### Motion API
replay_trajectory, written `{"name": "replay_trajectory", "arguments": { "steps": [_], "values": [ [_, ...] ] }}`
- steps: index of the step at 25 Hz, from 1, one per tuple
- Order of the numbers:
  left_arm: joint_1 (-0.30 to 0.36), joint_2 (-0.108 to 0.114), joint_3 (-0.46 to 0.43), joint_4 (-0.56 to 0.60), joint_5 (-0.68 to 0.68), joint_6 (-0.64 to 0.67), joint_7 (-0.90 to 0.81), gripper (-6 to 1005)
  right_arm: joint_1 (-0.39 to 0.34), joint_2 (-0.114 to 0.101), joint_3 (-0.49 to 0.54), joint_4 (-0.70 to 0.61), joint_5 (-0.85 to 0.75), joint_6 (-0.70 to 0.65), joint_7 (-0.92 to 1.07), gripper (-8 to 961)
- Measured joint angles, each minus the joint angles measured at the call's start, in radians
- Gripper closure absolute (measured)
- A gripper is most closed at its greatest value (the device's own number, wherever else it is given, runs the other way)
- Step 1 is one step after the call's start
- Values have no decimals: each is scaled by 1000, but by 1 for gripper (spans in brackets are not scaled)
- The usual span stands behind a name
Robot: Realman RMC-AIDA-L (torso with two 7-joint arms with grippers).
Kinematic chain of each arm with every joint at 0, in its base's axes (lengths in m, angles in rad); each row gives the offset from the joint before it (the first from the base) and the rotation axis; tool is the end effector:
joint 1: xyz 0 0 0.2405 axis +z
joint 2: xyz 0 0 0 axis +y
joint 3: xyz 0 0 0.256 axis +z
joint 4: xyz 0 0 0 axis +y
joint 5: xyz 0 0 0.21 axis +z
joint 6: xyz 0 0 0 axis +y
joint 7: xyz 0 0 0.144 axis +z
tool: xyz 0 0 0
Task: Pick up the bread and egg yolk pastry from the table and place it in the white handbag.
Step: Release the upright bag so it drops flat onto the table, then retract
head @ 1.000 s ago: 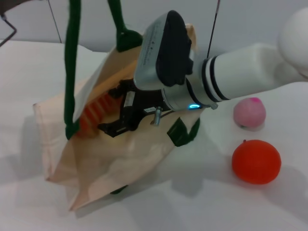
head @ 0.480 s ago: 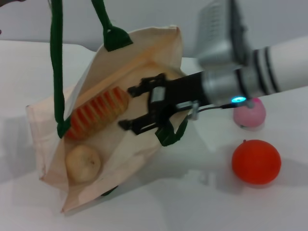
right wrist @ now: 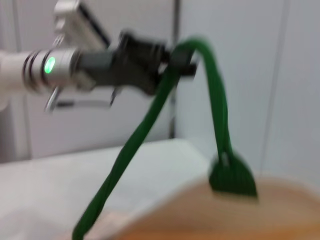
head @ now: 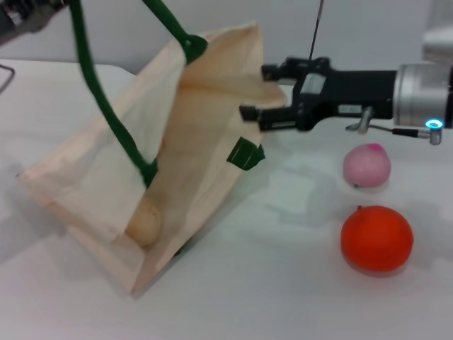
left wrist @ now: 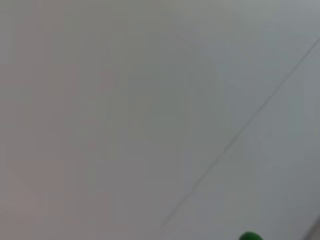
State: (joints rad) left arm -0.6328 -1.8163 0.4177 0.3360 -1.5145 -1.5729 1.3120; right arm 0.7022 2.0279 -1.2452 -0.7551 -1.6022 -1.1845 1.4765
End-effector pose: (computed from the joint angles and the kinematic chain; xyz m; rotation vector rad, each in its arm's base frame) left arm -0.2643 0.3877 0.1275 -2.1103 -1.1833 -1.4233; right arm 0.1493 0.4031 -0.0209 -2.7411 0.2663 0.6490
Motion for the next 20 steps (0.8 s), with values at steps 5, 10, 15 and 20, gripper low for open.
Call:
{"name": "replay_trajectory", "arguments": {
  "steps": [5, 10, 15, 20],
  "values": [
    [-9, -35, 1, -38, 16, 132, 163, 823, -1, -1, 104, 168, 185, 0, -266, 59],
    [-12, -93, -8, -41, 11, 270, 349, 717, -1, 1, 160, 345, 396, 3, -548, 60],
    [-10, -172, -76, -77, -77, 420, 694, 477, 3, 7, 209, 544, 691, -3, -855, 60],
    [-11, -212, -164, -201, -232, 485, 1105, 205, 15, 10, 236, 726, 993, -70, -1104, 61]
  ]
}}
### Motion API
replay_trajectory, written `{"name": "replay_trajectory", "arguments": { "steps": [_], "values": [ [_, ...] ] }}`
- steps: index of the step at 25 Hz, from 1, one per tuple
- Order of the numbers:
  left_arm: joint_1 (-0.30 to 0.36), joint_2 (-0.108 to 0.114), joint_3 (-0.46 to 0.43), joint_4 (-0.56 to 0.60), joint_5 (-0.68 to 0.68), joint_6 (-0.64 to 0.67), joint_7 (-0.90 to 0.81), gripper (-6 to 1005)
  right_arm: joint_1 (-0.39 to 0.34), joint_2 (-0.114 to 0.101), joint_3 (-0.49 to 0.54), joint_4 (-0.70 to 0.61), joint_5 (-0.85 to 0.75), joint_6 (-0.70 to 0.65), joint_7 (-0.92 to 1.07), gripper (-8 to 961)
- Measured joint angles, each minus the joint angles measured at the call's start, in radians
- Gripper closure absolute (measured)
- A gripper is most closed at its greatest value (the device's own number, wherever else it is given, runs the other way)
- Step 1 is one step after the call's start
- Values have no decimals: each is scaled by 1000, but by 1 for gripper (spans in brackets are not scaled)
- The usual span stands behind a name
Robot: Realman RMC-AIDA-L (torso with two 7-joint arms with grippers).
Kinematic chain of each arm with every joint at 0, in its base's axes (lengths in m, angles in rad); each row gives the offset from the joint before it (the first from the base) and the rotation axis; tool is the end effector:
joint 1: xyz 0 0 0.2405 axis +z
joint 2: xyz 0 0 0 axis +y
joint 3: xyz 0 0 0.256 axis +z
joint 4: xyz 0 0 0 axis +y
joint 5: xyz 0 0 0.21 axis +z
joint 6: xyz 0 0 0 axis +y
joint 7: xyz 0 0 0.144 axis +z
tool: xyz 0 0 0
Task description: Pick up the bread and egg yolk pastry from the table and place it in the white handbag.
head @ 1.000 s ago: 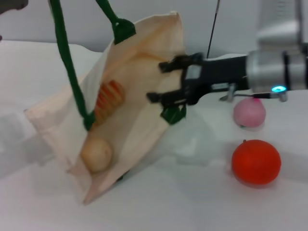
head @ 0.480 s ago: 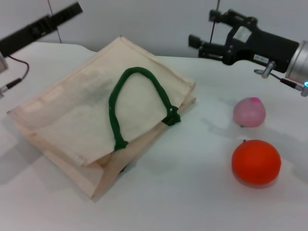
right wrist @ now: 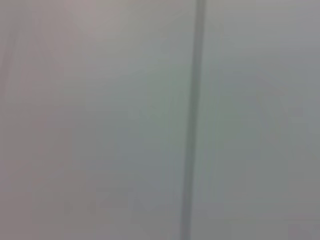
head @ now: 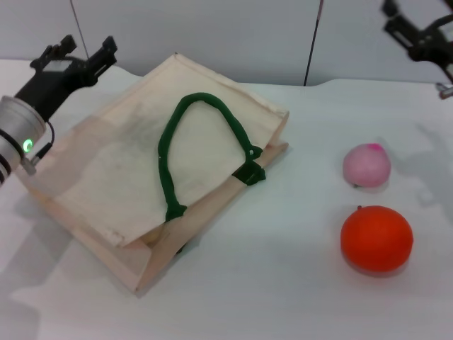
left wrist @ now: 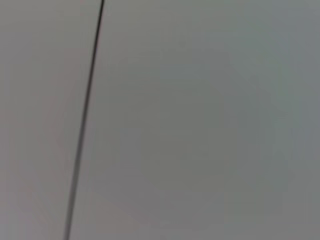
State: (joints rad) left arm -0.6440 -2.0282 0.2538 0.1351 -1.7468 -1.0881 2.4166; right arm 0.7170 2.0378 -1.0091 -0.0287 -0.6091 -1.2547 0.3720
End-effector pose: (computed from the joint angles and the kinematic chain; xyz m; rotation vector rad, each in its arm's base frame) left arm -0.3056 0.4001 0.0309 -1.7308 -0.6858 -0.8710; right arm 0.2468 0.4047 0.0097 -1.8064 0.2944 0.9163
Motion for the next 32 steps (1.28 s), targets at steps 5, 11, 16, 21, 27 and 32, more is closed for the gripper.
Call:
{"name": "replay_trajectory", "arguments": {
  "steps": [5, 11, 16, 21, 27, 32],
  "values": [
    [0, -1, -5, -76, -145, 8, 162, 124, 0, 5, 107, 113, 184, -59, -34, 61],
    [22, 1, -6, -82, -164, -3, 160, 127, -14, -1, 175, 151, 206, -63, -39, 62],
    [28, -1, -7, -82, -189, -3, 158, 128, -25, -1, 177, 151, 209, -63, -40, 62],
    [28, -2, -5, -83, -190, -3, 156, 127, -39, -1, 177, 144, 211, -64, -34, 62],
    [30, -2, -7, -85, -192, -6, 129, 127, -37, -2, 178, 144, 211, -65, -32, 61],
    [35, -1, -8, -82, -196, -23, 120, 127, -30, -2, 177, 146, 207, -65, -31, 61]
  ]
}}
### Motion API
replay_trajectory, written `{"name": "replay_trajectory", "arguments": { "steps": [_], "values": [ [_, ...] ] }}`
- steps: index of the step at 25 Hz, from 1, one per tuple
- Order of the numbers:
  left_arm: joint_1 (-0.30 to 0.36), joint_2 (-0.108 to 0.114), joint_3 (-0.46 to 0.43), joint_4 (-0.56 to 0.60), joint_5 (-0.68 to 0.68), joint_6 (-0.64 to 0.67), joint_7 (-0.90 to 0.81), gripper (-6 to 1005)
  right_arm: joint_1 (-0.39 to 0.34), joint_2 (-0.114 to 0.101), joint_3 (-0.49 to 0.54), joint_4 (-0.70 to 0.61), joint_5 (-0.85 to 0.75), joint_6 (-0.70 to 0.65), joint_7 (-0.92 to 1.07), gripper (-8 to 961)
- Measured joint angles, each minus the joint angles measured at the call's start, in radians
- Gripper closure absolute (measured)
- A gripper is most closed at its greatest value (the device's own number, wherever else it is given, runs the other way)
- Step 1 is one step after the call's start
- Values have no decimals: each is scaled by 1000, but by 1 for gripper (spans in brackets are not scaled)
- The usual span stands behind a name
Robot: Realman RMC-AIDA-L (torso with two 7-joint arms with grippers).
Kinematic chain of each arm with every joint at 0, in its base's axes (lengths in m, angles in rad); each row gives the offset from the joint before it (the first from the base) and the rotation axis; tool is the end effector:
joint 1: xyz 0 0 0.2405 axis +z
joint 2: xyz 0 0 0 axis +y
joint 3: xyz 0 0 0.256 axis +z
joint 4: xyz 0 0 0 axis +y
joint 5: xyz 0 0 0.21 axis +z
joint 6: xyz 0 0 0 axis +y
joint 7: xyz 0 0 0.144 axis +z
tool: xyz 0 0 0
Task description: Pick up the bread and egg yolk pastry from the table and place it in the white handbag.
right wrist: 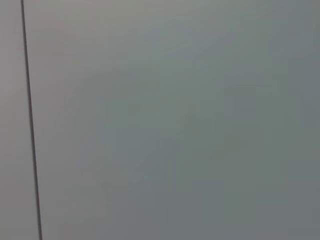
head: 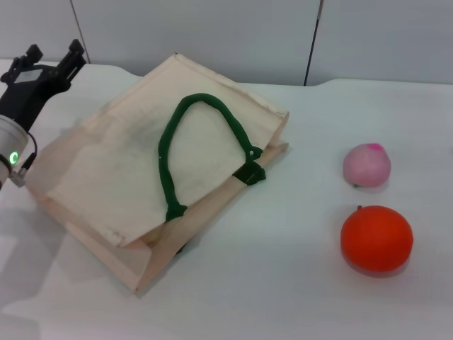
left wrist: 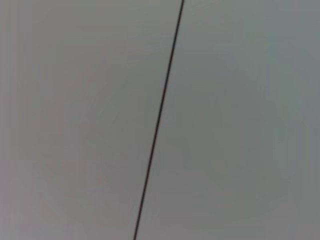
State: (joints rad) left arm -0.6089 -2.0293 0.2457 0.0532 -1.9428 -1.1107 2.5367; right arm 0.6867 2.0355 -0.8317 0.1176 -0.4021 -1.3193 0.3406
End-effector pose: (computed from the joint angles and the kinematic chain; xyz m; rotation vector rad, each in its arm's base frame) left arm -0.3235 0.3859 0.0344 -1.5538 -0.7282 -0.8902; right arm 0.2957 0.3842 0.0329 -1.4365 0.5398 0.9360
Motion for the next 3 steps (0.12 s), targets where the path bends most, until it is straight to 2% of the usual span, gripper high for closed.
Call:
{"name": "replay_trajectory", "arguments": {
  "steps": [3],
  "values": [
    [11, 0, -1, 3, -24, -4, 0, 127, 3, 0, -5, 0, -1, 0, 0, 61]
  ]
}}
